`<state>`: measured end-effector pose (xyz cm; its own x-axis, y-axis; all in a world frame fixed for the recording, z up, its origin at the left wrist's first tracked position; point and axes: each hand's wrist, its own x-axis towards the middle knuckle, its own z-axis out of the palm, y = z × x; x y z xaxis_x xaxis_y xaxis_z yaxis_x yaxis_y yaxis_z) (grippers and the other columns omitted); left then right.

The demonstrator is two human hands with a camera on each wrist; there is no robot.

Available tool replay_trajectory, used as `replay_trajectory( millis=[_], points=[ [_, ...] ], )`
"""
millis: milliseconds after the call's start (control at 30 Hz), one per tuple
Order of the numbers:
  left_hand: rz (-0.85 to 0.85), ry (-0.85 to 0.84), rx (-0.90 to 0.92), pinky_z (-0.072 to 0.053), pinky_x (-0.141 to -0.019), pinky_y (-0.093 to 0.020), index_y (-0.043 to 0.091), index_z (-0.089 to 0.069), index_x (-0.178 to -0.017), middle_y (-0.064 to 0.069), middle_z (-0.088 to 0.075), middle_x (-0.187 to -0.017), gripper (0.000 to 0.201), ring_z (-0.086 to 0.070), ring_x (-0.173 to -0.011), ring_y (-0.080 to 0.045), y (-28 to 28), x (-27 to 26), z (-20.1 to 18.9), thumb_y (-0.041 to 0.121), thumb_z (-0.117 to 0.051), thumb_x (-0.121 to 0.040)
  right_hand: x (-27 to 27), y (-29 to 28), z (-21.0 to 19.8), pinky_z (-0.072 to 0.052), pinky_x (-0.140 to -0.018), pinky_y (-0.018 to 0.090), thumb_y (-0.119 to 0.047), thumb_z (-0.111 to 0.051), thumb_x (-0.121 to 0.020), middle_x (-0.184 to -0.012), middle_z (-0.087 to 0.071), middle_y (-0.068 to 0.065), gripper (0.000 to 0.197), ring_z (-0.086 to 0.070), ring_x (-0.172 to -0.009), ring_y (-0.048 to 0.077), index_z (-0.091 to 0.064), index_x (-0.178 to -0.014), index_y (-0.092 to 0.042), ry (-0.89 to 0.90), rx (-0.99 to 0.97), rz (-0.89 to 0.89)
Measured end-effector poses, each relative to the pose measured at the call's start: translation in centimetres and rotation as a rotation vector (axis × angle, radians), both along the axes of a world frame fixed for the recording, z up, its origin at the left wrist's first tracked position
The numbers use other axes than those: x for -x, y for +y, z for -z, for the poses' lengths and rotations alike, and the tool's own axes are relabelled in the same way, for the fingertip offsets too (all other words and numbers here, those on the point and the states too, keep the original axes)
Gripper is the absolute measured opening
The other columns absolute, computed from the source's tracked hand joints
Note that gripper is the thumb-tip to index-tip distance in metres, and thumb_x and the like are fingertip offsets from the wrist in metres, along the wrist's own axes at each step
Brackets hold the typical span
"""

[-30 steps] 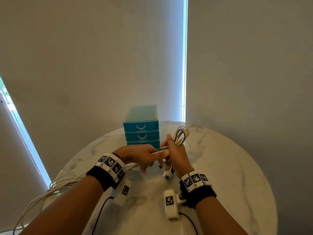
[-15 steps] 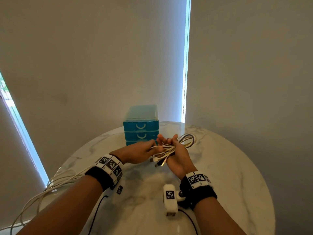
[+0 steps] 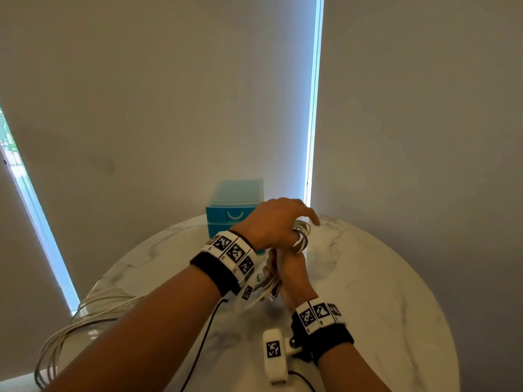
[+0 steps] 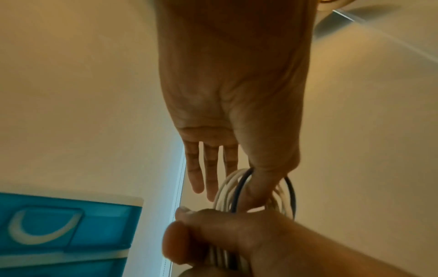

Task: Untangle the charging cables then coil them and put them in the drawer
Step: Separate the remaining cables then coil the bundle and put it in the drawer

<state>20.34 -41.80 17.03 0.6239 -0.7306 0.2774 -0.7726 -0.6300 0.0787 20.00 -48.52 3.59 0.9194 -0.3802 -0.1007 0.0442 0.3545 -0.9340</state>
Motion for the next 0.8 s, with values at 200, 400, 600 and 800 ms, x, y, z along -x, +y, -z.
replay_trajectory(
  millis=[200, 400, 600, 800],
  points=[
    [-0.095, -0.175, -0.040, -0.057, -0.075, -0.031, 0.030, -0.078, -0.097, 0.008, -0.075, -0.093, 0.023, -0.068, -0.084, -0.013, -1.3, 0.2, -1.3, 0.046, -0.088, -0.084, 2.8, -0.6, -1.4, -0.050, -0.050, 0.027, -0.015, -0.062, -0.107, -0.063, -0.062, 0.005, 0.027, -0.057, -0.047, 0.012, -0.064, -0.080, -0.015, -0.168, 0.269, -0.114],
    [-0.094, -0.336, -0.019, -0.045, -0.078, -0.028, 0.019, -0.057, -0.094, -0.003, -0.068, -0.102, 0.018, -0.059, -0.087, -0.017, -2.0, -0.1, -0.6, 0.021, -0.073, -0.099, 3.2, -0.9, -2.9, -0.057, -0.059, 0.031, -0.028, -0.061, -0.110, -0.058, -0.069, 0.003, 0.029, -0.065, -0.050, 0.015, -0.065, -0.085, -0.013, -0.034, 0.125, -0.175],
    [-0.117, -0.113, 0.396, -0.056, -0.079, -0.023, 0.025, -0.076, -0.080, 0.016, -0.069, -0.083, 0.018, -0.064, -0.076, -0.007, -1.8, -0.3, 0.7, 0.023, -0.094, -0.079, 3.2, -1.3, -3.2, -0.055, -0.062, 0.032, -0.021, -0.064, -0.107, -0.052, -0.064, 0.003, 0.030, -0.061, -0.050, 0.018, -0.061, -0.078, -0.011, 0.104, 0.172, -0.239],
    [-0.078, -0.256, 0.397, -0.057, -0.074, -0.028, 0.044, -0.077, -0.101, 0.018, -0.074, -0.108, 0.026, -0.070, -0.086, -0.006, -1.4, -1.2, 1.9, 0.023, -0.087, -0.088, 2.4, -1.1, -3.1, -0.053, -0.061, 0.035, -0.020, -0.058, -0.108, -0.050, -0.059, 0.004, 0.039, -0.055, -0.046, 0.018, -0.059, -0.070, -0.011, 0.124, 0.221, -0.179]
  ],
)
